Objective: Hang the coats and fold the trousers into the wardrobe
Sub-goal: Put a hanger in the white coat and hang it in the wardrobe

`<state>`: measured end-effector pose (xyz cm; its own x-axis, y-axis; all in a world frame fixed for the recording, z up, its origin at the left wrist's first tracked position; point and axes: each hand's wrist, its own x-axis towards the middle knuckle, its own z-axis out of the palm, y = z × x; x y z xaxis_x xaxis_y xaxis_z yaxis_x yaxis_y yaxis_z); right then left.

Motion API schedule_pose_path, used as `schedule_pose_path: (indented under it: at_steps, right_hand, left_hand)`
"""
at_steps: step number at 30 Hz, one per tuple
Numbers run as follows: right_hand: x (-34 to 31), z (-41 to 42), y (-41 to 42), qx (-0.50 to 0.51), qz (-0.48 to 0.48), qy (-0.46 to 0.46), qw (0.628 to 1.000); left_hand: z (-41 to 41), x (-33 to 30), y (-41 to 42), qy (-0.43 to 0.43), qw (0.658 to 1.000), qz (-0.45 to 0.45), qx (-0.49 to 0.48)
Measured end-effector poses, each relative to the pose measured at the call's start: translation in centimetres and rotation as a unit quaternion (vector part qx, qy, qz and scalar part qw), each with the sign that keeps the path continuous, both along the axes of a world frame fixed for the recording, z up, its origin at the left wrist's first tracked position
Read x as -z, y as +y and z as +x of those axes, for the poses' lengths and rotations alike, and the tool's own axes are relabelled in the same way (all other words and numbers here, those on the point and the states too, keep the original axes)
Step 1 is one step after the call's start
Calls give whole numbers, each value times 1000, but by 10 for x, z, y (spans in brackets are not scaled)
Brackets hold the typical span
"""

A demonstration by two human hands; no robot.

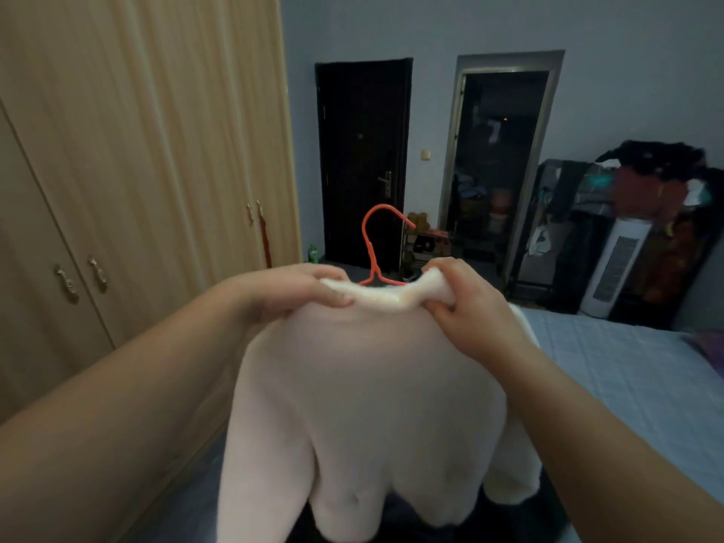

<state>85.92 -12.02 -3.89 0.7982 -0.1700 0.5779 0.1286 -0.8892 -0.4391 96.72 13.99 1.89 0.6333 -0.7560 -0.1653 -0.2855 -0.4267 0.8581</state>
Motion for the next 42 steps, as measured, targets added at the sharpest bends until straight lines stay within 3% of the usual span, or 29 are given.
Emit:
schedule_pose_path:
  at_steps: [5, 9, 12, 16, 18, 22, 24, 26, 28, 32, 35, 42]
  right_hand:
    - [-18, 6, 30, -9, -92, 43, 995]
    - [-28, 5, 59, -47, -67, 116, 990]
    - [-36, 1, 94, -92, -38, 119, 988]
    - [-46, -14, 147, -175, 26, 133, 975]
    - [-52, -20, 178, -195, 39, 142, 970]
    - [-56, -20, 243, -144, 45, 94, 984]
    - [-55, -26, 276, -133, 3, 69, 989]
    - [-56, -38, 307, -124, -78, 29, 989]
    - [-57, -49, 336, -136, -114, -5, 984]
    - [-60, -68, 375, -139, -112, -30, 984]
    - [-62, -82, 385, -145, -110, -1, 983]
    - [-53, -96, 350, -144, -166, 169, 961]
  left_hand:
    - [-4, -10, 26, 2, 996, -64, -56]
    - [-12, -13, 56, -145, 983, -30, -112]
    - [-23, -19, 85, -270, 953, 19, -136]
    - [-41, -28, 132, -362, 912, 7, -190]
    - [-50, -28, 160, -424, 882, 16, -204]
    - [-72, -20, 224, -549, 800, 60, -237]
    - [-82, -17, 255, -622, 739, 88, -243]
    - [-91, -21, 290, -660, 706, 113, -229]
    - [-99, -29, 323, -651, 723, 137, -186]
    - [-127, -38, 344, -543, 815, 138, -150]
    - [-136, -35, 347, -438, 879, 110, -152]
    - [-137, -21, 361, -314, 928, 13, -200]
